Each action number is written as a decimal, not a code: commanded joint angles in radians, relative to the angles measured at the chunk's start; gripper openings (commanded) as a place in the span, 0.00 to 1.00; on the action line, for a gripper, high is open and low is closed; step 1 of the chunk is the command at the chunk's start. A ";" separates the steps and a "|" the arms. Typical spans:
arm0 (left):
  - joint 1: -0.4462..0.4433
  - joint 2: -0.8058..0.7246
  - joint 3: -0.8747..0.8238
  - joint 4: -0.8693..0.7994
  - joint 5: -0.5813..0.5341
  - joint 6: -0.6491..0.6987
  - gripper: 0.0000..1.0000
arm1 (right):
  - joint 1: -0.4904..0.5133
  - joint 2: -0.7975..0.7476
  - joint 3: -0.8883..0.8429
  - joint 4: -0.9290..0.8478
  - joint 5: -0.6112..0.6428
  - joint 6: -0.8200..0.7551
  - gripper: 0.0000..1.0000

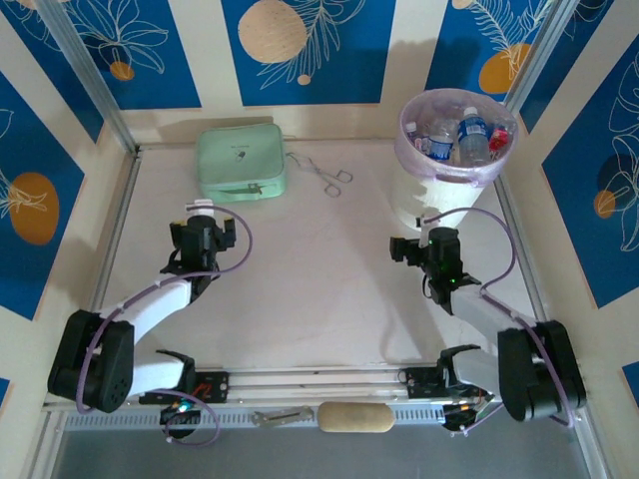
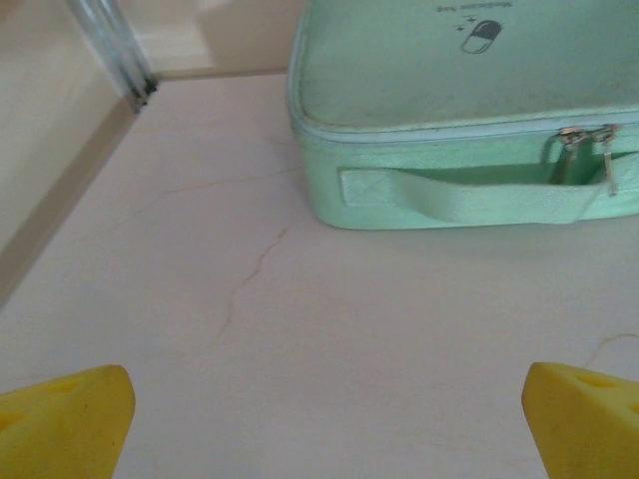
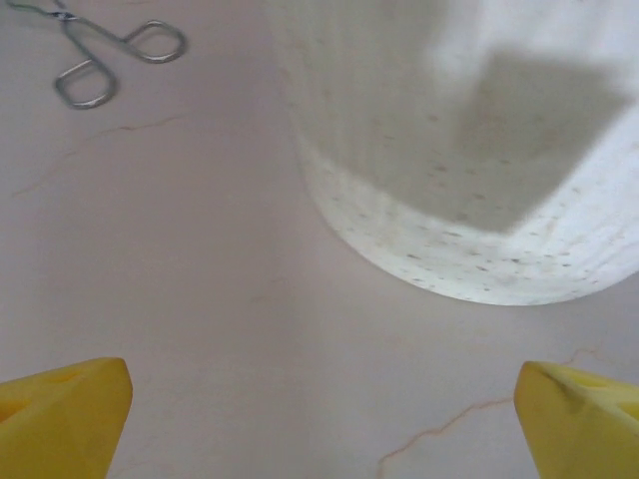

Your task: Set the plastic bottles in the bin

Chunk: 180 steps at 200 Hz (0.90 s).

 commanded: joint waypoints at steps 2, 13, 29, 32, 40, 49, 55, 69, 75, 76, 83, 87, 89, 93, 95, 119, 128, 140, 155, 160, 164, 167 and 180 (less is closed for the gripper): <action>0.014 0.041 -0.033 0.140 -0.085 0.095 0.99 | -0.055 0.052 0.000 0.186 -0.079 -0.017 0.99; 0.016 0.072 -0.047 0.181 -0.087 0.117 0.99 | -0.071 0.092 0.005 0.241 -0.111 -0.019 0.99; 0.018 0.118 -0.078 0.294 -0.060 0.149 0.99 | -0.081 0.161 0.030 0.308 -0.134 -0.038 0.99; 0.017 0.128 -0.086 0.322 -0.054 0.157 0.99 | -0.081 0.175 0.035 0.319 -0.132 -0.041 0.99; 0.019 0.152 -0.104 0.392 -0.029 0.189 0.99 | -0.084 0.219 0.046 0.363 -0.124 -0.039 0.99; 0.023 0.181 -0.121 0.470 -0.004 0.219 0.99 | -0.095 0.265 0.071 0.348 -0.134 -0.029 0.99; 0.027 0.201 -0.134 0.528 0.009 0.234 0.99 | -0.099 0.299 0.073 0.369 -0.139 -0.027 0.99; 0.041 0.222 -0.147 0.561 0.042 0.227 0.99 | -0.124 0.296 0.064 0.372 -0.169 -0.004 0.99; 0.049 0.229 -0.156 0.578 0.065 0.225 0.99 | -0.133 0.303 0.046 0.419 -0.183 0.001 0.99; 0.050 0.231 -0.157 0.579 0.066 0.224 0.99 | -0.134 0.305 0.041 0.425 -0.183 0.002 0.99; 0.058 0.241 -0.168 0.604 0.097 0.220 0.99 | -0.137 0.328 0.016 0.483 -0.188 0.007 0.99; 0.065 0.250 -0.175 0.623 0.119 0.218 0.99 | -0.138 0.344 0.006 0.537 -0.193 0.012 0.99; 0.069 0.255 -0.178 0.635 0.131 0.217 0.99 | -0.137 0.347 0.003 0.552 -0.193 0.011 0.99; 0.077 0.262 -0.186 0.660 0.147 0.221 0.99 | -0.134 0.343 0.006 0.546 -0.192 0.005 0.99; 0.078 0.263 -0.189 0.660 0.150 0.219 0.99 | -0.132 0.337 0.010 0.528 -0.192 0.001 0.99; 0.112 0.259 -0.205 0.673 0.249 0.200 0.99 | -0.137 0.332 0.048 0.431 -0.211 -0.006 0.99; 0.125 0.257 -0.209 0.663 0.278 0.186 0.99 | -0.138 0.339 0.049 0.444 -0.202 0.002 0.99; 0.145 0.296 -0.212 0.699 0.315 0.170 0.99 | -0.139 0.335 0.050 0.432 -0.200 0.002 0.99; 0.151 0.303 -0.201 0.669 0.326 0.167 0.99 | -0.137 0.334 0.047 0.437 -0.198 0.000 0.99; 0.151 0.291 -0.195 0.645 0.330 0.168 0.99 | -0.137 0.335 0.046 0.442 -0.199 0.000 0.99; 0.152 0.300 -0.197 0.669 0.333 0.174 0.99 | -0.136 0.334 0.047 0.441 -0.198 0.000 0.99; 0.151 0.309 -0.200 0.696 0.333 0.178 0.99 | -0.136 0.334 0.048 0.438 -0.199 0.001 0.99; 0.151 0.310 -0.202 0.691 0.333 0.177 0.99 | -0.139 0.334 0.047 0.439 -0.202 0.002 0.99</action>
